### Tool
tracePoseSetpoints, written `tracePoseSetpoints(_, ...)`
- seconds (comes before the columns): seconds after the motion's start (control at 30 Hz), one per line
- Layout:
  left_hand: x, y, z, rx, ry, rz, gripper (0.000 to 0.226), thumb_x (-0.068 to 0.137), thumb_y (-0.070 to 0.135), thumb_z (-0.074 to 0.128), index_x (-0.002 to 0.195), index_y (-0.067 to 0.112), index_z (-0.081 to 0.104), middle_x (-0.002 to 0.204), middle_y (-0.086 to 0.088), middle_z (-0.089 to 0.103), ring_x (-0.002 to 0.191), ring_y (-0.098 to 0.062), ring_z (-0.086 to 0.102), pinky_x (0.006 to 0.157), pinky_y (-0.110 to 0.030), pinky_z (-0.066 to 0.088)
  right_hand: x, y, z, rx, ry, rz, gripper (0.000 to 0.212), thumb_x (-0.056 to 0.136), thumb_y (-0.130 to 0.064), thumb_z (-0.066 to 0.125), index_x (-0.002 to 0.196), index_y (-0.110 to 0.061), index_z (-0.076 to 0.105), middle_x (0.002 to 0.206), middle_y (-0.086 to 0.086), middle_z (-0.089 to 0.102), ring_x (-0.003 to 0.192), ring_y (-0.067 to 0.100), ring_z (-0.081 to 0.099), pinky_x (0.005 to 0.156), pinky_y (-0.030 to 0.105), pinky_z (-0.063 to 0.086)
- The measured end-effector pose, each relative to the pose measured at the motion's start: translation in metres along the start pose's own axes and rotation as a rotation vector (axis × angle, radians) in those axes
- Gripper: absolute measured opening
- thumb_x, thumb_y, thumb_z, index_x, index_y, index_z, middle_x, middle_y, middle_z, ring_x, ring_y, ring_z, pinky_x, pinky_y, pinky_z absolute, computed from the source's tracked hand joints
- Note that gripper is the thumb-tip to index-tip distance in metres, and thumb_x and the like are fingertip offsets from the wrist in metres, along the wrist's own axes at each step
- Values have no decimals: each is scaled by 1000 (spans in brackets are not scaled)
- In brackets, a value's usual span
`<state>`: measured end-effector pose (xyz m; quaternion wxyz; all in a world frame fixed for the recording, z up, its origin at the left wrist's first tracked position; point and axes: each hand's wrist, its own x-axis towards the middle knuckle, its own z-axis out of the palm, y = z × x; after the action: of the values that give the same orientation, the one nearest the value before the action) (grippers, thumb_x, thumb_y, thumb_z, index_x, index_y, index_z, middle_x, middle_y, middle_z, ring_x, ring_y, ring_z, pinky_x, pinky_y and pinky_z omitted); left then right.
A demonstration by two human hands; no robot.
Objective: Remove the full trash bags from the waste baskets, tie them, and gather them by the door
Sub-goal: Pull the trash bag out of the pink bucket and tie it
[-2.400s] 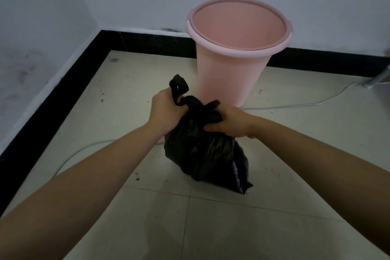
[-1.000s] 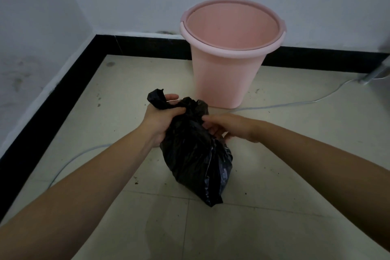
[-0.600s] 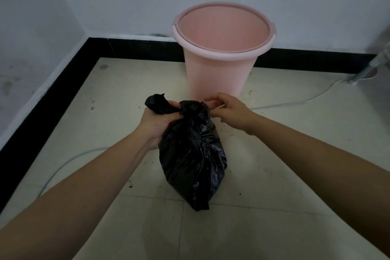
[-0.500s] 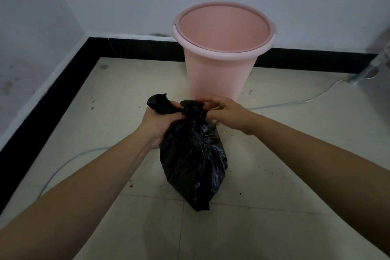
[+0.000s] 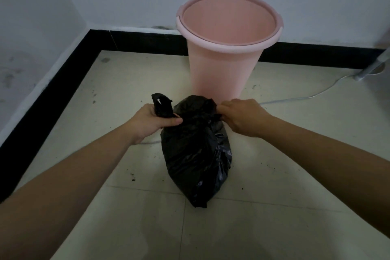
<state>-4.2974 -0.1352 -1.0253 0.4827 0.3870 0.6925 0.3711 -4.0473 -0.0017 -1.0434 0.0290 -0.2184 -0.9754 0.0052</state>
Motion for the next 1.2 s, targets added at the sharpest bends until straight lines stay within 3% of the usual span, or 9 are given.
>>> tracePoseSetpoints(0.2, 5, -11, 6, -63, -31, -98, 13, 83, 13, 78, 95, 9, 76, 94, -1, 78, 89, -9, 71, 82, -19, 52, 0, 10, 7, -146, -159, 97, 33, 103, -24, 41, 135, -18, 44, 111, 6, 57, 90, 28, 61, 59, 35, 38)
tracePoseSetpoints(0.3, 4, -28, 27, -193, 146, -193, 16, 90, 32, 72, 93, 16, 73, 98, 0, 76, 86, -8, 71, 73, -18, 55, -5, 5, 30, 229, -248, 349, 37, 104, -33, 42, 138, -18, 45, 121, 12, 54, 103, 36, 59, 74, 38, 47)
tracePoseSetpoints(0.4, 7, -56, 54, 41, 449, -288, 57, 87, 55, 57, 119, 8, 65, 126, -14, 62, 118, -32, 60, 100, -44, 49, -10, -12, 55, 710, -231, 750, 55, 99, -49, 50, 140, -14, 39, 133, 20, 48, 119, 36, 53, 98, 39, 45)
tracePoseSetpoints(0.5, 10, -64, 75, 76, 534, -501, 76, 100, 50, 45, 157, 10, 15, 159, -19, 24, 144, -38, 27, 118, -47, 22, -13, -46, 77, 950, -146, 981, 78, 96, -57, 47, 154, -21, 10, 147, 23, 42, 125, 39, 52, 106, 46, 42)
tracePoseSetpoints(0.57, 15, -71, 87, 62, 518, -507, 74, 103, 47, 40, 159, 13, 5, 160, -21, 21, 145, -40, 23, 118, -46, 19, -13, -67, 89, 937, -83, 996, 75, 100, -52, 42, 157, -25, 2, 149, 22, 43, 127, 39, 51, 107, 48, 41)
tracePoseSetpoints(0.73, 17, -96, 106, 44, 541, -275, 49, 103, 32, 47, 142, 4, 36, 129, -32, 52, 121, -45, 50, 98, -45, 39, -9, -92, 94, 906, -21, 913, 61, 106, -34, 37, 158, -36, 7, 132, 23, 49, 114, 40, 54, 85, 37, 38)
tracePoseSetpoints(0.87, 16, -108, 99, 16, 546, -177, 37, 105, 30, 44, 132, 4, 44, 103, -12, 62, 101, -28, 60, 77, -32, 41, -11, -90, 101, 835, 42, 840, 59, 104, -25, 42, 158, -33, 18, 118, 17, 48, 103, 39, 55, 78, 34, 36)
tracePoseSetpoints(1.0, -3, -116, 89, 67, 635, -165, 48, 103, 34, 39, 142, 5, 43, 128, -19, 62, 118, -29, 58, 102, -36, 44, -10, -91, 102, 720, 32, 789, 54, 102, -16, 44, 154, -23, 32, 118, 17, 48, 99, 40, 55, 74, 34, 36)
tracePoseSetpoints(1.2, -65, -100, 70, 97, 589, -262, 33, 107, 25, 38, 134, 9, 47, 119, -20, 64, 108, -34, 62, 84, -35, 43, -26, -135, 52, 656, -60, 749, 55, 99, -13, 44, 153, -20, 33, 119, 16, 51, 95, 40, 55, 73, 42, 44)
